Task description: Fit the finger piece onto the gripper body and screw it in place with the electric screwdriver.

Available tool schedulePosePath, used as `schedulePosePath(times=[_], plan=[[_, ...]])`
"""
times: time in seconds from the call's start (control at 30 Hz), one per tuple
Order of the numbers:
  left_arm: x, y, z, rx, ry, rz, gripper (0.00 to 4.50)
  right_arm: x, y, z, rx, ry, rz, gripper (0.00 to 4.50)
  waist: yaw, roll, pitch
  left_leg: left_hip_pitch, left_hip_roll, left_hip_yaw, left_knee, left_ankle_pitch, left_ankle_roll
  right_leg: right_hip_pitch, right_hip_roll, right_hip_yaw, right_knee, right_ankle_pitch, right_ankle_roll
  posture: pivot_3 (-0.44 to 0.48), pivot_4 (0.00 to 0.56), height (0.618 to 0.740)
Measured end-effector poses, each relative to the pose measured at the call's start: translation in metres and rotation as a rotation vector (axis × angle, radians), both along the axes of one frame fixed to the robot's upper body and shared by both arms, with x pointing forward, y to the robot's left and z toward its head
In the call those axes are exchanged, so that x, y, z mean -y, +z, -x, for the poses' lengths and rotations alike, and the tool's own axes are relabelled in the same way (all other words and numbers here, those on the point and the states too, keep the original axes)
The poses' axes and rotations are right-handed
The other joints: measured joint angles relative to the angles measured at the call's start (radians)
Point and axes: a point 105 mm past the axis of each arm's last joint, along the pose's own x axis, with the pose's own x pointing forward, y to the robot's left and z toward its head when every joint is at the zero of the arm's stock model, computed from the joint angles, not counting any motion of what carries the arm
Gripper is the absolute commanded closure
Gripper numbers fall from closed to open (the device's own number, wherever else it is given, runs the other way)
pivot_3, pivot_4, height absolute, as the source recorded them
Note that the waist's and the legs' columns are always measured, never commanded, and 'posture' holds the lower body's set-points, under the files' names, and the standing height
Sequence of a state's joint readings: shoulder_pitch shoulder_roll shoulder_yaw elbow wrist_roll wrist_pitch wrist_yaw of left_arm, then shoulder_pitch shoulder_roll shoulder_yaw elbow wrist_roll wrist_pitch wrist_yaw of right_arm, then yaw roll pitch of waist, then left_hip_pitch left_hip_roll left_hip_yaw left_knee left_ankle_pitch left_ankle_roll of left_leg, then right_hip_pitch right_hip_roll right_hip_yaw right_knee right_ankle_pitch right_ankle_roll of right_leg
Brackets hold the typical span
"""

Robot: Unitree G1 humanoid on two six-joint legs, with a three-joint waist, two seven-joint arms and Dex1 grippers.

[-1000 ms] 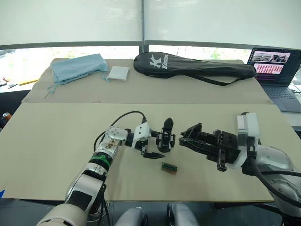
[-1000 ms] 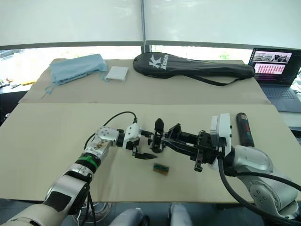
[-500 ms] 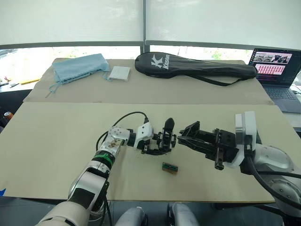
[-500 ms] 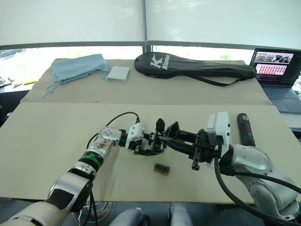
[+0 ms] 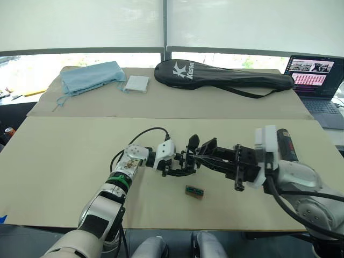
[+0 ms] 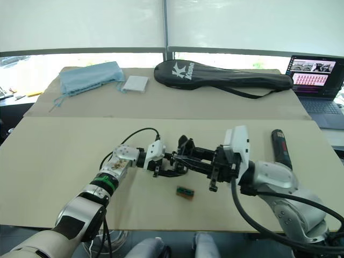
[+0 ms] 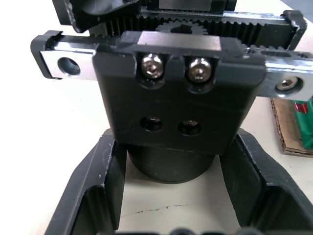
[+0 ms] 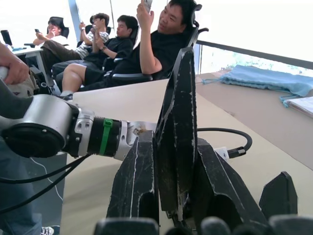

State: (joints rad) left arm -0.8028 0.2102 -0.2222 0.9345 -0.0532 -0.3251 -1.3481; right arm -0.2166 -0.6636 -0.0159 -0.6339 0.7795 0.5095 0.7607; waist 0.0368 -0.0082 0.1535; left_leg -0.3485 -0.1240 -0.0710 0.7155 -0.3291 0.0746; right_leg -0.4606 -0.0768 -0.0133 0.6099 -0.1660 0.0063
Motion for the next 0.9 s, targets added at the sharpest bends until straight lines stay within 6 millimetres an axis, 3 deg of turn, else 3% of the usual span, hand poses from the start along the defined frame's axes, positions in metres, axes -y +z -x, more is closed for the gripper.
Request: schedulePosePath(times=[0.23, 0.4, 0.7, 0.9], plan=[[-0.001, 0.0, 0.0, 0.003, 0.0, -0.007, 2.25, -0.013, -0.019, -0.027, 0.037, -0.01, 0.031, 4.06, -0.003, 0.0, 0.0, 0.0, 0.0, 0.0, 0.0, 0.0, 0.0, 0.0, 0.0, 0.0, 0.001, 0.0, 0.0, 0.0, 0.15, 0.74], [-0.001, -0.001, -0.001, 0.005, 0.004, -0.011, 2.25, -0.015, -0.038, -0.035, 0.012, 0.006, 0.049, 4.06, -0.005, 0.0, 0.0, 0.0, -0.001, 0.0, 0.001, 0.0, 0.0, 0.0, 0.0, -0.001, 0.001, 0.0, 0.0, 0.0, 0.15, 0.74], [-0.003, -0.001, -0.001, 0.001, 0.007, -0.012, 2.25, -0.01, -0.061, -0.04, -0.011, 0.051, 0.103, 4.06, -0.011, 0.0, 0.0, 0.0, -0.001, 0.0, 0.001, 0.0, 0.0, 0.0, 0.0, -0.001, 0.001, 0.0, 0.0, 0.0, 0.15, 0.74], [-0.005, -0.001, 0.0, -0.002, 0.012, -0.012, 2.25, -0.014, -0.064, -0.043, -0.019, 0.06, 0.078, 4.06, -0.017, 0.0, -0.001, 0.0, -0.001, 0.0, 0.001, 0.0, 0.0, 0.0, 0.0, -0.001, 0.001, 0.0, 0.0, 0.0, 0.15, 0.74]])
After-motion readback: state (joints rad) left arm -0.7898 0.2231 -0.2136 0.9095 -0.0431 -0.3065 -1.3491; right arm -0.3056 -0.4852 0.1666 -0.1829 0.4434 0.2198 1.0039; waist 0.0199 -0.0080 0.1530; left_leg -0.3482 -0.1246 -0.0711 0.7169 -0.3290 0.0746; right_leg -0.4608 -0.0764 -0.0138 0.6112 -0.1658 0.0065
